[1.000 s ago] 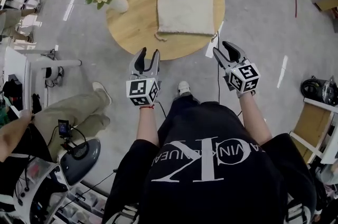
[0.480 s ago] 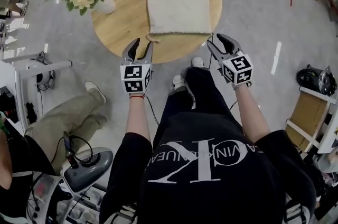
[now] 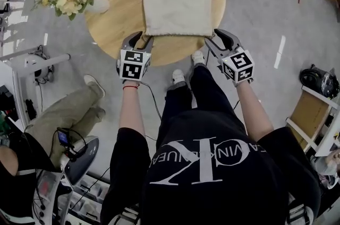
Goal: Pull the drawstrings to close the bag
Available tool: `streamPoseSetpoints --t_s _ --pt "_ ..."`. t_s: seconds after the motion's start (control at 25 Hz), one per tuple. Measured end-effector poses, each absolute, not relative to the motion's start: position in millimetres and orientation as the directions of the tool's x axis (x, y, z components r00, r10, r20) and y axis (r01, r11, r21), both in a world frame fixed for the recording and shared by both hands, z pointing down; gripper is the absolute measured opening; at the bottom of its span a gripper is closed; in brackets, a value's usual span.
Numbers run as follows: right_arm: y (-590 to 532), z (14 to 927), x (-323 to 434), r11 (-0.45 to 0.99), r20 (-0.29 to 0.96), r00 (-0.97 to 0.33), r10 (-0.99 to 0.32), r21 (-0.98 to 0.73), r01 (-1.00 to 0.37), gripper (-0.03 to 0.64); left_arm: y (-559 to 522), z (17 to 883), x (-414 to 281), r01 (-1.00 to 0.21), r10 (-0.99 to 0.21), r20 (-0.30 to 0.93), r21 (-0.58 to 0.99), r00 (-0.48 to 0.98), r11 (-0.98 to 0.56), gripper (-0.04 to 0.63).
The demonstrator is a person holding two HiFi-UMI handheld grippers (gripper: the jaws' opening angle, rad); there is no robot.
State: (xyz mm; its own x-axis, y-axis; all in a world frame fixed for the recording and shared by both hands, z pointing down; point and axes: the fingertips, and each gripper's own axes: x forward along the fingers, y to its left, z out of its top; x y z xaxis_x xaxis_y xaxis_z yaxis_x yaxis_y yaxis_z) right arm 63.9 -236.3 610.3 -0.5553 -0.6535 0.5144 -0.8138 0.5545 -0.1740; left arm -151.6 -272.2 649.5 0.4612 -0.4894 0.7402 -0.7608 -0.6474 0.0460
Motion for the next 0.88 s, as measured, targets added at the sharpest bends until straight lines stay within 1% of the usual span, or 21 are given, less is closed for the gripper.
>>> streamPoseSetpoints --t_s 0.16,0.28,0.32,0.36,0.44,0.56,0.64,0.76,0.88 --pt "-235 619 61 0.581 0.532 -0.570 -0.626 -0.168 -0.796 0.167 -270 652 -153 -0.811 -0.490 0.758 0.086 0.431 -0.579 0.150" --pt "-231 623 63 0.601 0.558 -0.556 -0.615 -0.124 -0.789 0.167 -267 650 -152 -0.839 -0.517 0.756 0.078 0.402 -0.538 0.113" --pt "-230 625 64 0.610 0.571 -0.549 -0.611 -0.103 -0.786 0.167 -266 649 -152 -0.849 -0.523 0.756 0.083 0.395 -0.521 0.085" --pt "-229 627 64 0.618 0.582 -0.543 -0.605 -0.087 -0.781 0.167 -265 648 -152 -0.860 -0.527 0.752 0.101 0.395 -0.500 0.034" --pt "-229 630 64 0.626 0.591 -0.541 -0.599 -0.076 -0.776 0.169 -264 640 -151 -0.876 -0.546 0.715 0.202 0.437 -0.438 0.026" --pt "-232 629 65 0.622 0.577 -0.547 -0.606 -0.085 -0.778 0.167 -268 620 -147 -0.852 -0.587 0.617 0.387 0.524 -0.353 0.023" --pt "-234 629 65 0.615 0.581 -0.538 -0.611 -0.079 -0.784 0.167 -271 609 -145 -0.836 -0.599 0.586 0.428 0.546 -0.343 0.023" --pt "-237 631 67 0.601 0.602 -0.502 -0.620 -0.045 -0.798 0.166 -276 597 -143 -0.826 -0.614 0.559 0.443 0.558 -0.348 0.023" --pt "-234 632 61 0.640 0.612 -0.511 -0.604 -0.010 -0.768 0.166 -285 582 -142 -0.787 -0.639 0.492 0.528 0.591 -0.320 0.023"
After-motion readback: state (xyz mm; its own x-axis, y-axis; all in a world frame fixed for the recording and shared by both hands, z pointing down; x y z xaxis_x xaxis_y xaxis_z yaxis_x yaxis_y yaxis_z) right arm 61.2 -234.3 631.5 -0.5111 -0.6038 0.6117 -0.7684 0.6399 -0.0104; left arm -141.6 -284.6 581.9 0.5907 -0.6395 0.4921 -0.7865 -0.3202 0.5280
